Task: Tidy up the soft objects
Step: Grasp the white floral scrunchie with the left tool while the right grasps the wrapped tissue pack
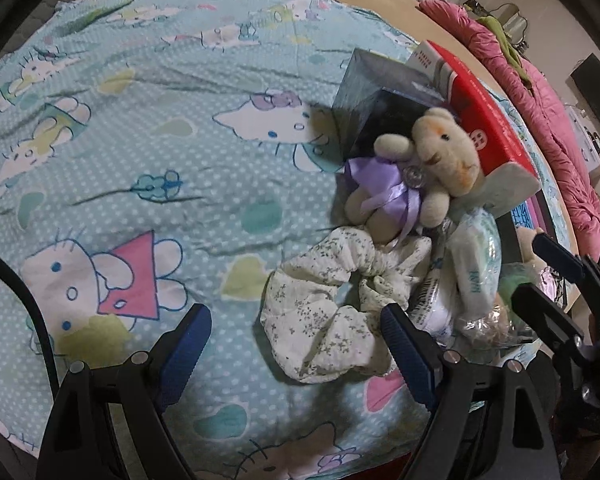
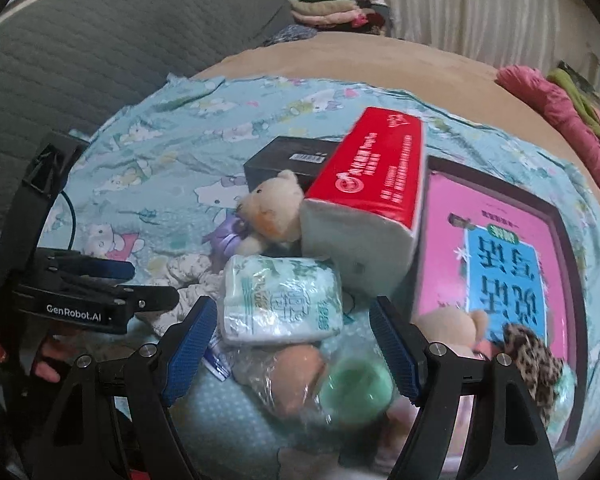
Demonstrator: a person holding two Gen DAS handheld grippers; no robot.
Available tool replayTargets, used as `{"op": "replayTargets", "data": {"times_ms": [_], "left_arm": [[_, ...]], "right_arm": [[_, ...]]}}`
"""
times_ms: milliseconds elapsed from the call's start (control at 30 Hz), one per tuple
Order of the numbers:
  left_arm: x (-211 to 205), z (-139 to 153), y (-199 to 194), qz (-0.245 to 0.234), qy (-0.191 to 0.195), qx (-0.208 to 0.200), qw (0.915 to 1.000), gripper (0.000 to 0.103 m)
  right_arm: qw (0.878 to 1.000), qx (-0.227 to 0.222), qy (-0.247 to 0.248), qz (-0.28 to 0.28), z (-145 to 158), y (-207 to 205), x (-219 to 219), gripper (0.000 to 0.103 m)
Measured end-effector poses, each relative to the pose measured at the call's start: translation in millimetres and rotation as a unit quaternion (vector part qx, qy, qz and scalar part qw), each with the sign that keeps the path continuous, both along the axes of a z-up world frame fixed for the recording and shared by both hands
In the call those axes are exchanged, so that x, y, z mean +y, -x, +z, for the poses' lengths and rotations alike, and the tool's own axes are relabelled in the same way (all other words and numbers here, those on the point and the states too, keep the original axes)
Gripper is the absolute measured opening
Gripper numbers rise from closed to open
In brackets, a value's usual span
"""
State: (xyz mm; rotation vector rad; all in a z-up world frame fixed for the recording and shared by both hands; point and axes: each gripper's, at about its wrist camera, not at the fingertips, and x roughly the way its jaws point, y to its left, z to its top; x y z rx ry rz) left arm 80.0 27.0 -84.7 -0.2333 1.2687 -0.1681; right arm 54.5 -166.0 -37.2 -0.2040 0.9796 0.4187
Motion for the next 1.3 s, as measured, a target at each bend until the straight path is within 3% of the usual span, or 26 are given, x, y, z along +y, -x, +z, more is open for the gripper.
{"op": "replayTargets", "data": {"times_ms": [267,633,833,933,1133,1300], "left_arm": [[0.4,-8.8,-4.7,-0.005,0.0,-0.001,1.0,0.086],[4.8,-12.3,-8.3,-0.004,0.009,-0.008,0.9999,0.086],[5.6,-12.6,-8.9,0.0,0.014,-0.009,0.9999,0.081],[9.4,-11.8,-7.2,0.003,0.017,-0.011,0.9998,0.078],[7.2,-10.7,-7.3,0.0,0.023,-0.017,0.9996,0.064],[1.9,-10.2,-8.5,-0.009,0.031,-0.02,0.9993,0.039]], "right_arm": [[0.999,0.012,0.025,0.022,-17.1,-18.0,14.3,0.08],[0.999,0.048,-0.003,0.018,-30.2,-36.1,18.7,0.08],[0.997,0.063,0.022,0.027,-42.5,-37.3,29.0,0.08],[0.998,0.061,0.009,0.02,-42.0,-36.9,27.5,0.08],[0.997,0.06,-0.045,0.002,-31.1,-36.9,12.5,0.071],[0.998,0.048,-0.049,-0.005,-27.5,-32.3,9.3,0.066]]}}
